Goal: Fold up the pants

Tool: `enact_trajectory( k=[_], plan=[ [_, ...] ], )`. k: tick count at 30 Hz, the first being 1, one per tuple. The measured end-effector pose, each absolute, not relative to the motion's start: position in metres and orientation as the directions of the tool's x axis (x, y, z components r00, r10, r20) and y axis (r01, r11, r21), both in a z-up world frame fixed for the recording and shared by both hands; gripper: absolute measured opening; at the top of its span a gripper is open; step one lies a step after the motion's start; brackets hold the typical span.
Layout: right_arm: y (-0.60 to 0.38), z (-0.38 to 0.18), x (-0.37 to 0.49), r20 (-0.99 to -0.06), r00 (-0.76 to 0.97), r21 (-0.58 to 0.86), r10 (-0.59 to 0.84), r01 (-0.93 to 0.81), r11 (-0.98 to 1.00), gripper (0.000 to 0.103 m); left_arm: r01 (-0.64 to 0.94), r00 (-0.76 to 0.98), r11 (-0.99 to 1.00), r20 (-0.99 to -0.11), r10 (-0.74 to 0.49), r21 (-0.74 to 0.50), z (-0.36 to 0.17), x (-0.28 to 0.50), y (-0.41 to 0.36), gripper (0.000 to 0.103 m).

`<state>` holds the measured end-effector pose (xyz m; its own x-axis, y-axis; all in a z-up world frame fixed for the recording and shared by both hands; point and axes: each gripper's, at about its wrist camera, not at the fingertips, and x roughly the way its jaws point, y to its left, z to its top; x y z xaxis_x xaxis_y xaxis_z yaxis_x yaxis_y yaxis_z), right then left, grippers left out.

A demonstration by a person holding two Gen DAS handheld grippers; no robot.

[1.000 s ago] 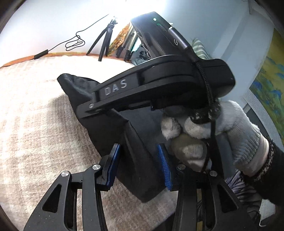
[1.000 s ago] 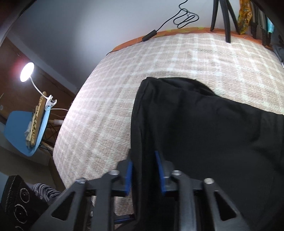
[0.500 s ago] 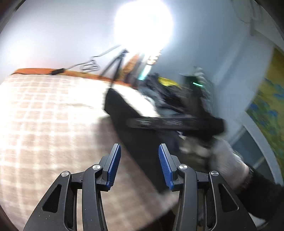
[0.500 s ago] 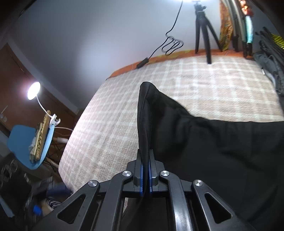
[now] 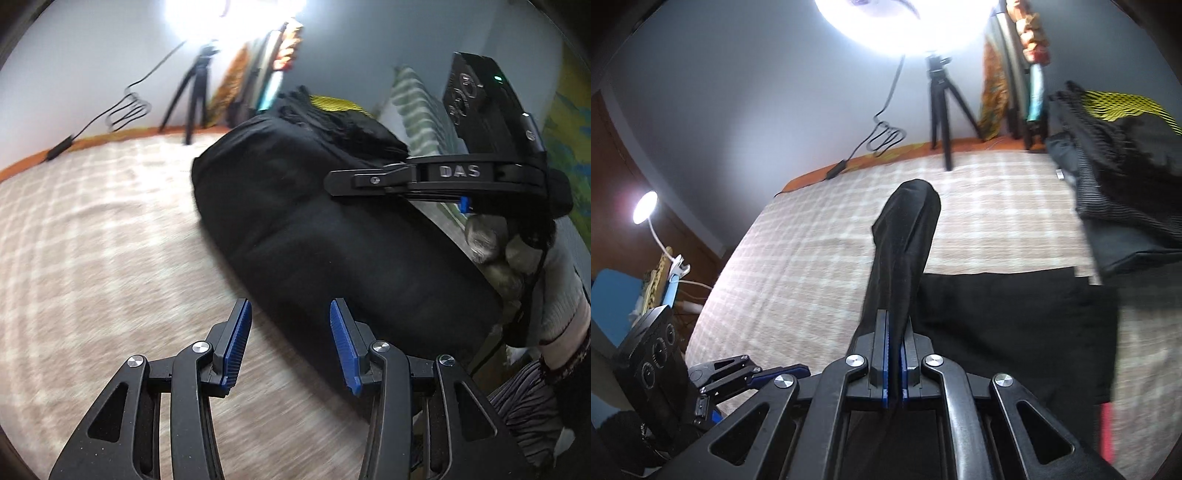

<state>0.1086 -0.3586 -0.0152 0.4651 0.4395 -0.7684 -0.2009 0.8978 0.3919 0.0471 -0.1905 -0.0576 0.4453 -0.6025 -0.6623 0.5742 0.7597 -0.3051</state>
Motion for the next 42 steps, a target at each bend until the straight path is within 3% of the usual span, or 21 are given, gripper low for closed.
enact_trajectory(
  k=[13, 23, 26, 27, 34, 35, 37, 42],
  plan=[
    [-0.451, -0.028, 0.103, -0.810, 0.505, 0.303, 0.298, -0.074, 0.950, 0.002, 0.694, 0.406, 0.681, -0.655, -0.637, -0.232, -0.059, 0.039, -0.249, 0.043],
    [-0.480, -0.066, 0.106, -0.831, 0.464, 0.265, 0.307, -0.156, 0.952, 0.002, 0.805, 0.347, 0.579, -0.692, -0.633, -0.126, -0.076, 0.007, -0.294, 0.043],
    [-0.478, -0.072, 0.107, -0.847, 0.446, 0.237, 0.288, -0.166, 0.957, 0.008, 0.824, 0.350, 0.560, -0.698, -0.624, -0.087, -0.080, -0.003, -0.302, 0.043],
    [-0.478, -0.071, 0.106, -0.854, 0.441, 0.225, 0.274, -0.162, 0.961, 0.016, 0.827, 0.352, 0.557, -0.699, -0.622, -0.079, -0.081, -0.005, -0.304, 0.043],
    [-0.486, -0.061, 0.094, -0.851, 0.453, 0.230, 0.264, -0.130, 0.964, 0.046, 0.836, 0.333, 0.541, -0.704, -0.628, -0.087, -0.083, -0.009, -0.309, 0.043],
    [-0.489, -0.065, 0.093, -0.860, 0.439, 0.235, 0.261, -0.114, 0.965, 0.052, 0.835, 0.325, 0.542, -0.707, -0.628, -0.097, -0.082, -0.008, -0.308, 0.044],
    [-0.496, -0.073, 0.091, -0.873, 0.417, 0.233, 0.252, -0.097, 0.968, 0.053, 0.823, 0.295, 0.546, -0.704, -0.646, -0.155, -0.079, -0.003, -0.304, 0.049],
    [-0.513, -0.086, 0.084, -0.857, 0.378, 0.344, 0.350, -0.087, 0.935, 0.067, 0.732, 0.291, 0.614, -0.679, -0.674, -0.295, -0.068, 0.015, -0.271, 0.056]
  ],
)
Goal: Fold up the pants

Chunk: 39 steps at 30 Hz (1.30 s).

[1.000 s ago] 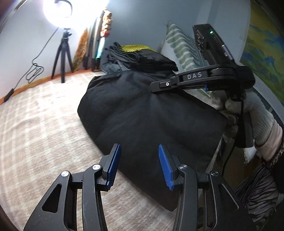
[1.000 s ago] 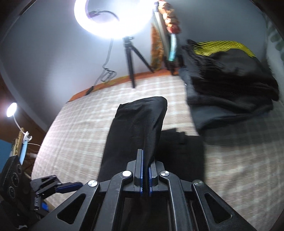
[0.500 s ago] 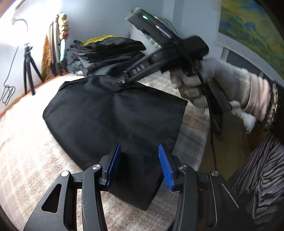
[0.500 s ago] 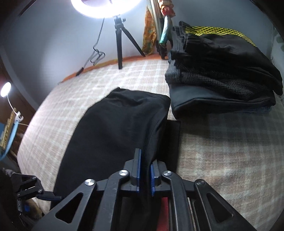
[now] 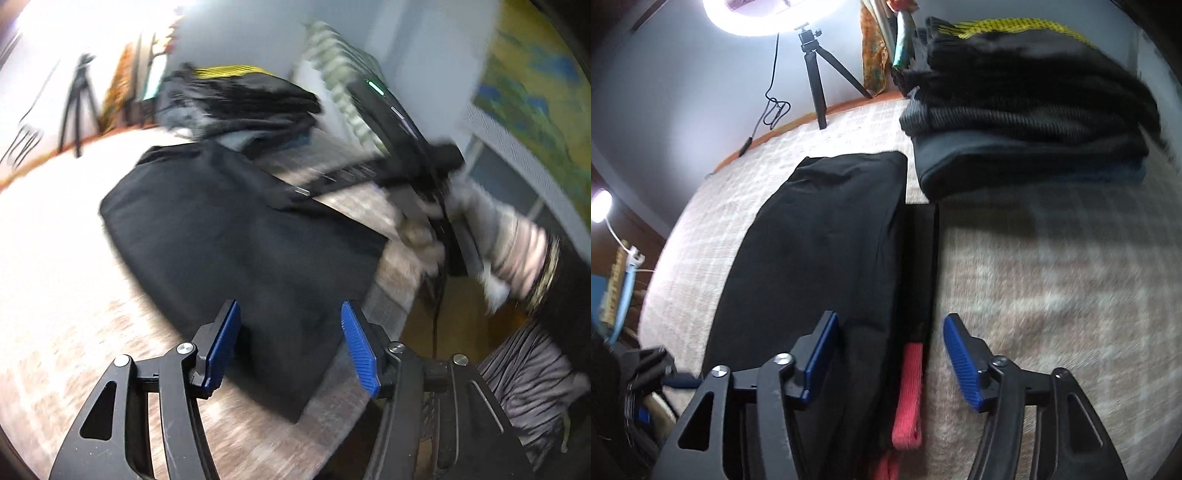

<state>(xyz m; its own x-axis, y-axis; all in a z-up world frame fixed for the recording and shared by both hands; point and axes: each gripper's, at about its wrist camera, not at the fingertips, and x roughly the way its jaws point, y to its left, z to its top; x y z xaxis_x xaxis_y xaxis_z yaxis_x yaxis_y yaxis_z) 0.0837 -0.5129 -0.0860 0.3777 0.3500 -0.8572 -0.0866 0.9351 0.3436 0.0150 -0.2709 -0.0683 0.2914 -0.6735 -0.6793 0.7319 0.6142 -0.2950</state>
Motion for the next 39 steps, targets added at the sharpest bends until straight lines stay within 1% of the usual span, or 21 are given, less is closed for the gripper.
enact_trajectory(
  k=[2, 4, 7, 9, 10, 15, 19, 20, 22, 25, 26, 27, 29, 30, 32, 33, 35, 39],
  plan=[
    [-0.519, -0.090, 0.080, -0.848, 0.366, 0.379, 0.382, -0.084, 0.922, 0.067, 0.670, 0.303, 0.653, -0.674, -0.674, -0.353, -0.070, 0.031, -0.253, 0.056],
    [-0.522, -0.095, 0.077, -0.837, 0.358, 0.413, 0.413, -0.082, 0.907, 0.069, 0.584, 0.290, 0.684, -0.675, -0.678, -0.436, -0.077, 0.053, -0.238, 0.056],
    [-0.528, -0.100, 0.075, -0.818, 0.356, 0.460, 0.451, -0.066, 0.886, 0.071, 0.491, 0.282, 0.701, -0.667, -0.690, -0.517, -0.085, 0.074, -0.225, 0.056],
    [-0.532, -0.101, 0.075, -0.797, 0.359, 0.499, 0.486, -0.062, 0.864, 0.076, 0.436, 0.269, 0.703, -0.664, -0.698, -0.562, -0.092, 0.085, -0.222, 0.056],
    [-0.533, -0.101, 0.075, -0.783, 0.362, 0.521, 0.506, -0.062, 0.851, 0.076, 0.417, 0.257, 0.697, -0.660, -0.706, -0.584, -0.096, 0.088, -0.223, 0.056],
    [-0.541, -0.106, 0.076, -0.718, 0.371, 0.613, 0.589, -0.064, 0.788, 0.077, 0.382, 0.191, 0.672, -0.658, -0.729, -0.634, -0.113, 0.095, -0.239, 0.056],
    [-0.550, -0.112, 0.076, -0.660, 0.366, 0.684, 0.657, -0.071, 0.726, 0.076, 0.387, 0.205, 0.665, -0.644, -0.737, -0.639, -0.111, 0.097, -0.247, 0.056],
    [-0.550, -0.113, 0.076, -0.654, 0.366, 0.689, 0.662, -0.073, 0.721, 0.076, 0.382, 0.205, 0.663, -0.641, -0.740, -0.644, -0.112, 0.100, -0.248, 0.056],
    [-0.549, -0.113, 0.074, -0.641, 0.366, 0.701, 0.675, -0.080, 0.709, 0.070, 0.378, 0.211, 0.658, -0.632, -0.746, -0.651, -0.112, 0.102, -0.248, 0.056],
    [-0.545, -0.114, 0.071, -0.647, 0.362, 0.693, 0.672, -0.089, 0.715, 0.069, 0.384, 0.218, 0.658, -0.628, -0.747, -0.648, -0.112, 0.104, -0.253, 0.055],
    [-0.544, -0.113, 0.072, -0.650, 0.360, 0.690, 0.669, -0.089, 0.719, 0.063, 0.388, 0.220, 0.658, -0.628, -0.746, -0.646, -0.112, 0.104, -0.253, 0.055],
    [-0.542, -0.113, 0.072, -0.644, 0.354, 0.698, 0.678, -0.091, 0.711, 0.053, 0.397, 0.224, 0.660, -0.631, -0.743, -0.637, -0.111, 0.104, -0.255, 0.055],
    [-0.534, -0.116, 0.073, -0.665, 0.345, 0.680, 0.663, -0.088, 0.728, 0.045, 0.407, 0.231, 0.664, -0.633, -0.739, -0.627, -0.111, 0.103, -0.256, 0.054],
    [-0.530, -0.115, 0.072, -0.679, 0.352, 0.658, 0.645, -0.097, 0.746, 0.044, 0.410, 0.235, 0.667, -0.634, -0.736, -0.622, -0.111, 0.103, -0.256, 0.053],
    [-0.528, -0.113, 0.072, -0.695, 0.353, 0.636, 0.626, -0.103, 0.765, 0.040, 0.409, 0.243, 0.676, -0.641, -0.728, -0.613, -0.112, 0.104, -0.256, 0.043],
    [-0.528, -0.111, 0.073, -0.701, 0.355, 0.628, 0.619, -0.103, 0.771, 0.038, 0.403, 0.245, 0.679, -0.642, -0.726, -0.613, -0.113, 0.105, -0.255, 0.041],
    [-0.526, -0.110, 0.073, -0.712, 0.358, 0.616, 0.604, -0.094, 0.782, 0.037, 0.390, 0.246, 0.679, -0.640, -0.728, -0.622, -0.115, 0.107, -0.253, 0.037],
    [-0.516, -0.106, 0.076, -0.734, 0.364, 0.582, 0.573, -0.096, 0.807, 0.036, 0.388, 0.252, 0.684, -0.643, -0.723, -0.618, -0.115, 0.108, -0.251, 0.035]
  ],
)
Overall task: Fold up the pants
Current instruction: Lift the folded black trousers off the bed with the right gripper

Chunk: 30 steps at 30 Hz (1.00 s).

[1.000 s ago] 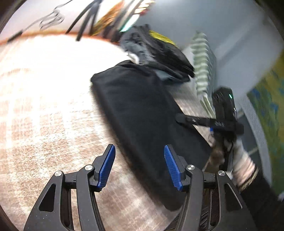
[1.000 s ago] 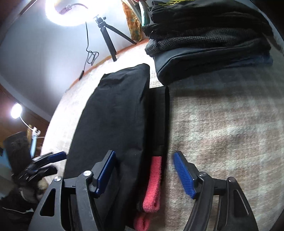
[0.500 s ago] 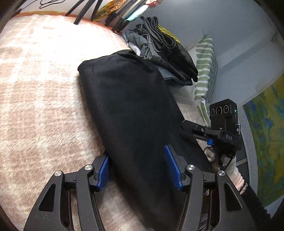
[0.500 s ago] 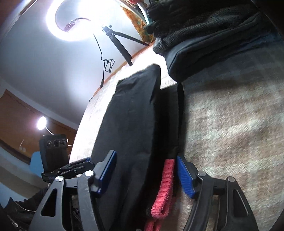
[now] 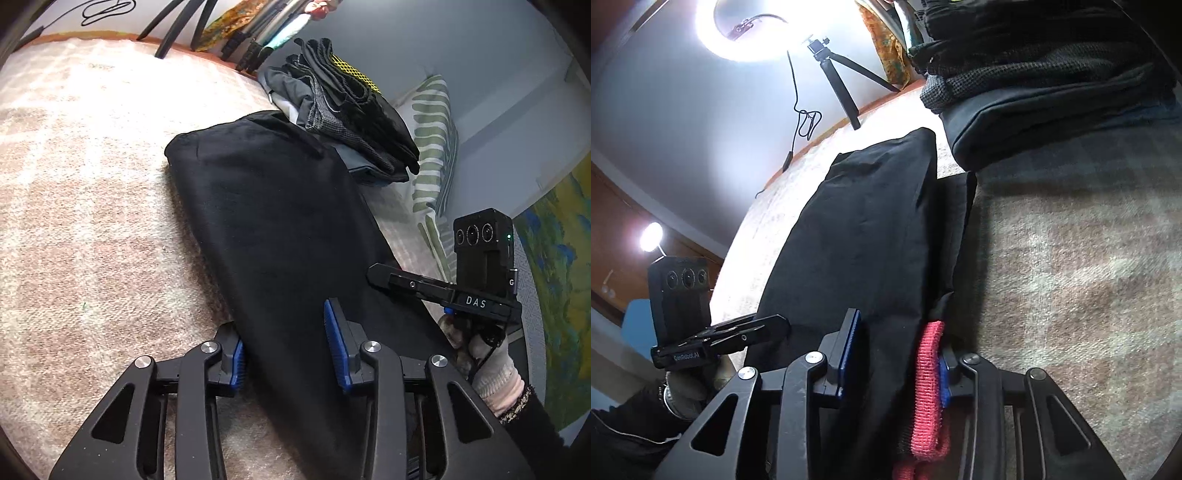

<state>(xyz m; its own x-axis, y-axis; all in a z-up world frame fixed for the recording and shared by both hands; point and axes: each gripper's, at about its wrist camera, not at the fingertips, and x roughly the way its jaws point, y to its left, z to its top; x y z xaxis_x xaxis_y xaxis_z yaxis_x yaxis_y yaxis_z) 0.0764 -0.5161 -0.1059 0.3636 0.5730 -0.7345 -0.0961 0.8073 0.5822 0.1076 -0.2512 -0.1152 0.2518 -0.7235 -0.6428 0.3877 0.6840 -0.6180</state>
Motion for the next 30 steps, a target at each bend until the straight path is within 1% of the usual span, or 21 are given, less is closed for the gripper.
enact_trajectory(
  k=[2, 5, 6, 9, 11, 13, 15, 16, 18, 23, 30],
  plan=[
    [-0.515, -0.107, 0.078, -0.743, 0.358, 0.574, 0.565, -0.093, 0.814, 0.038, 0.394, 0.258, 0.691, -0.649, -0.716, -0.605, -0.114, 0.107, -0.252, 0.035],
    [-0.513, -0.107, 0.078, -0.745, 0.367, 0.564, 0.557, -0.099, 0.820, 0.047, 0.408, 0.269, 0.702, -0.658, -0.703, -0.583, -0.113, 0.105, -0.255, 0.034],
    [-0.507, -0.105, 0.079, -0.757, 0.373, 0.536, 0.537, -0.116, 0.836, 0.053, 0.410, 0.271, 0.704, -0.660, -0.701, -0.580, -0.113, 0.105, -0.256, 0.034],
    [-0.490, -0.100, 0.078, -0.791, 0.384, 0.451, 0.476, -0.159, 0.878, 0.062, 0.410, 0.273, 0.708, -0.663, -0.697, -0.575, -0.112, 0.105, -0.257, 0.034],
    [-0.482, -0.099, 0.080, -0.813, 0.385, 0.407, 0.436, -0.159, 0.899, 0.062, 0.415, 0.280, 0.715, -0.669, -0.689, -0.563, -0.112, 0.105, -0.259, 0.033],
    [-0.481, -0.098, 0.082, -0.824, 0.382, 0.395, 0.419, -0.142, 0.908, 0.057, 0.422, 0.287, 0.722, -0.676, -0.679, -0.547, -0.111, 0.105, -0.261, 0.033],
    [-0.485, -0.098, 0.083, -0.827, 0.391, 0.388, 0.403, -0.120, 0.914, 0.045, 0.431, 0.293, 0.729, -0.682, -0.670, -0.531, -0.109, 0.104, -0.262, 0.033],
    [-0.486, -0.098, 0.083, -0.826, 0.397, 0.390, 0.400, -0.111, 0.914, 0.041, 0.435, 0.297, 0.732, -0.683, -0.667, -0.525, -0.109, 0.104, -0.263, 0.032],
    [-0.488, -0.096, 0.082, -0.822, 0.412, 0.390, 0.393, -0.095, 0.916, 0.029, 0.443, 0.308, 0.737, -0.686, -0.660, -0.510, -0.107, 0.103, -0.264, 0.030],
    [-0.475, -0.085, 0.079, -0.834, 0.438, 0.321, 0.336, -0.111, 0.941, 0.022, 0.484, 0.354, 0.752, -0.685, -0.636, -0.448, -0.097, 0.098, -0.268, 0.021],
    [-0.457, -0.071, 0.076, -0.842, 0.461, 0.239, 0.281, -0.149, 0.960, 0.018, 0.505, 0.390, 0.762, -0.680, -0.621, -0.405, -0.091, 0.092, -0.266, 0.017]
  ],
)
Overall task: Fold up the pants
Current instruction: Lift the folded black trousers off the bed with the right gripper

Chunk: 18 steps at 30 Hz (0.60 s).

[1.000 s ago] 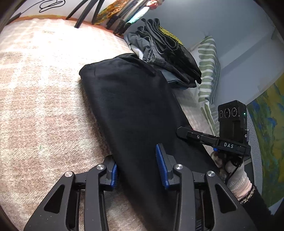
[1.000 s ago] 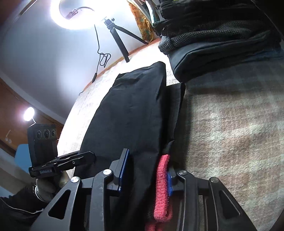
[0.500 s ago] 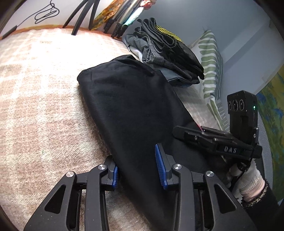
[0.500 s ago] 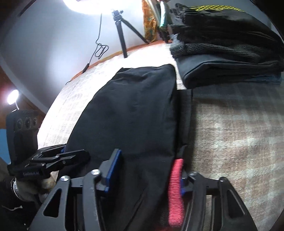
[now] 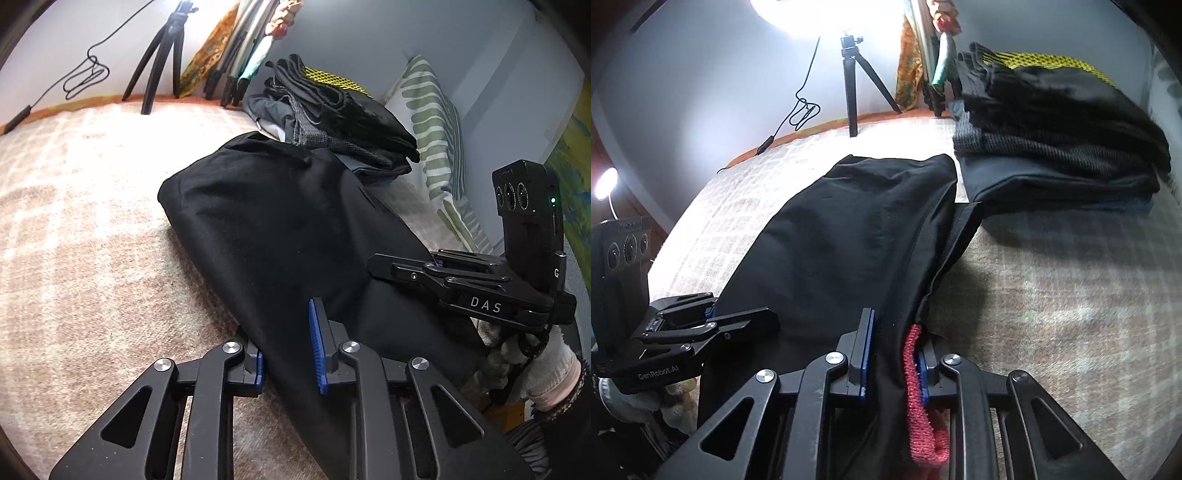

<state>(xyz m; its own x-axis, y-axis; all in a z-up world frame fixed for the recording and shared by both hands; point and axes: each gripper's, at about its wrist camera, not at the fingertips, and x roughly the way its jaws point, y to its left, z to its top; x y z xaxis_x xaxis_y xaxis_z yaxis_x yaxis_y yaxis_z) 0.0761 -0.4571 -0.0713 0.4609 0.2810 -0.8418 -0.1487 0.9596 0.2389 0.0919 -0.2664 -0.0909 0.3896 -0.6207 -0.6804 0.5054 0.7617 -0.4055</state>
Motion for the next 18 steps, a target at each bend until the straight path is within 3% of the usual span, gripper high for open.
enact_trajectory(
  k=[18],
  plan=[
    [-0.439, -0.043, 0.062, -0.818, 0.512, 0.188, 0.261, -0.191, 0.963, 0.016, 0.557, 0.459, 0.761, -0.641, -0.616, -0.332, -0.063, 0.087, -0.264, 0.013]
  ],
)
